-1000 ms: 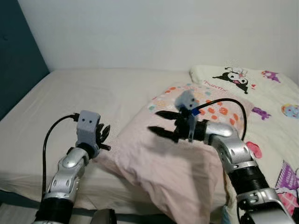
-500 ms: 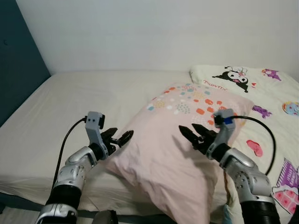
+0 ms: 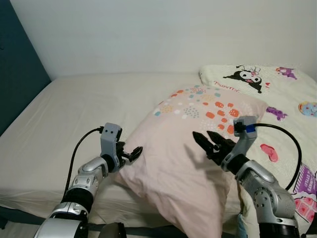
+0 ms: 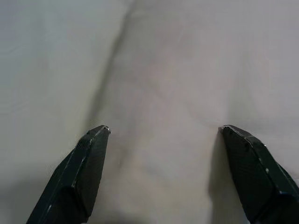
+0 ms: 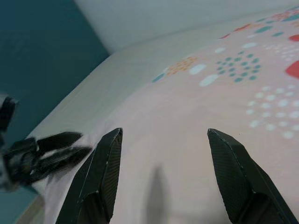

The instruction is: Clean up the room

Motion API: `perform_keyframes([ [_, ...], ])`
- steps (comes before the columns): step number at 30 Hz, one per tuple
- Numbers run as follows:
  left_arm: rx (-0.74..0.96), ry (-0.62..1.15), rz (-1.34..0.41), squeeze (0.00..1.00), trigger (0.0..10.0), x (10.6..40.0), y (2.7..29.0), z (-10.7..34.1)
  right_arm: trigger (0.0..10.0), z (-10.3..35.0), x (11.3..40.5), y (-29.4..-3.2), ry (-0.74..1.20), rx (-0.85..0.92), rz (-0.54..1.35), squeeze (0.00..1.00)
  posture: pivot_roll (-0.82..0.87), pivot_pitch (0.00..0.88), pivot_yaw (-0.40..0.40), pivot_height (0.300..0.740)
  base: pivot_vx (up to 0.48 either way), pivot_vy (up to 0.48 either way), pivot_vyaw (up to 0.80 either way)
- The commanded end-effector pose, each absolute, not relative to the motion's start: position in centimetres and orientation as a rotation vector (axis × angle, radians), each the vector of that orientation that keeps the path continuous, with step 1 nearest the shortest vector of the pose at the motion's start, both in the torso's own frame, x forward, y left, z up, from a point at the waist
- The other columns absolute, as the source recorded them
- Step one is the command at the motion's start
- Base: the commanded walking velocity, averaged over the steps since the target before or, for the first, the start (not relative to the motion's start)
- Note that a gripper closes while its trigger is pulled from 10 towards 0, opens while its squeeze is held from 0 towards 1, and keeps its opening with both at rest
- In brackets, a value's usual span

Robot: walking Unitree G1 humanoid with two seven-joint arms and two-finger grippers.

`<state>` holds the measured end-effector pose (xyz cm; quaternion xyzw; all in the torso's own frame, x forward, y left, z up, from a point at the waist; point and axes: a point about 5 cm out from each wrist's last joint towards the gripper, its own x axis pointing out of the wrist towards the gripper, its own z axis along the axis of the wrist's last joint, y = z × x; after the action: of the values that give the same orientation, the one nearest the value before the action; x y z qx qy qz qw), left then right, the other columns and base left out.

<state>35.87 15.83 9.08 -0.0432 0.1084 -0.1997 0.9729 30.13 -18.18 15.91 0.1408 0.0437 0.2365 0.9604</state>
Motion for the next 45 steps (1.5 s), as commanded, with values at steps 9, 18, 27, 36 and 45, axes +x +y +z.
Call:
perform_keyframes([
  [9, -0.210, 0.318, -0.353, 0.00, 10.0, 35.3, 17.3, 7.6, 10.0, 15.0, 29.4, -17.7, 0.142, 0.324, 0.499, 0.00, -0.09, 0.157, 0.022, 0.600, 0.000, 0.000, 0.00],
  [18, -0.277, 0.335, -0.452, 0.00, 10.0, 35.3, 15.6, 7.4, 10.0, 14.4, 28.3, -17.6, 0.134, 0.261, 0.486, 0.00, -0.09, 0.161, 0.043, 0.600, 0.000, 0.000, 0.00],
  [27, -0.167, 0.367, -0.584, 0.00, 0.0, 34.5, 13.9, 6.5, 10.0, 14.6, 28.3, -17.8, 0.118, 0.258, 0.459, 0.00, -0.10, 0.166, 0.055, 0.600, 0.000, 0.000, 0.00],
  [36, -0.072, 0.362, -0.546, 0.00, 0.0, 34.6, 14.7, 6.6, 10.0, 14.9, 28.4, -17.9, 0.110, 0.237, 0.461, 0.00, -0.10, 0.163, 0.045, 0.600, 0.000, 0.000, 0.00],
  [45, -0.076, 0.352, -0.532, 0.00, 0.0, 34.7, 16.2, 6.9, 10.0, 15.1, 28.9, -18.1, 0.103, 0.230, 0.462, 0.00, -0.08, 0.156, 0.040, 0.600, 0.000, 0.000, 0.00],
])
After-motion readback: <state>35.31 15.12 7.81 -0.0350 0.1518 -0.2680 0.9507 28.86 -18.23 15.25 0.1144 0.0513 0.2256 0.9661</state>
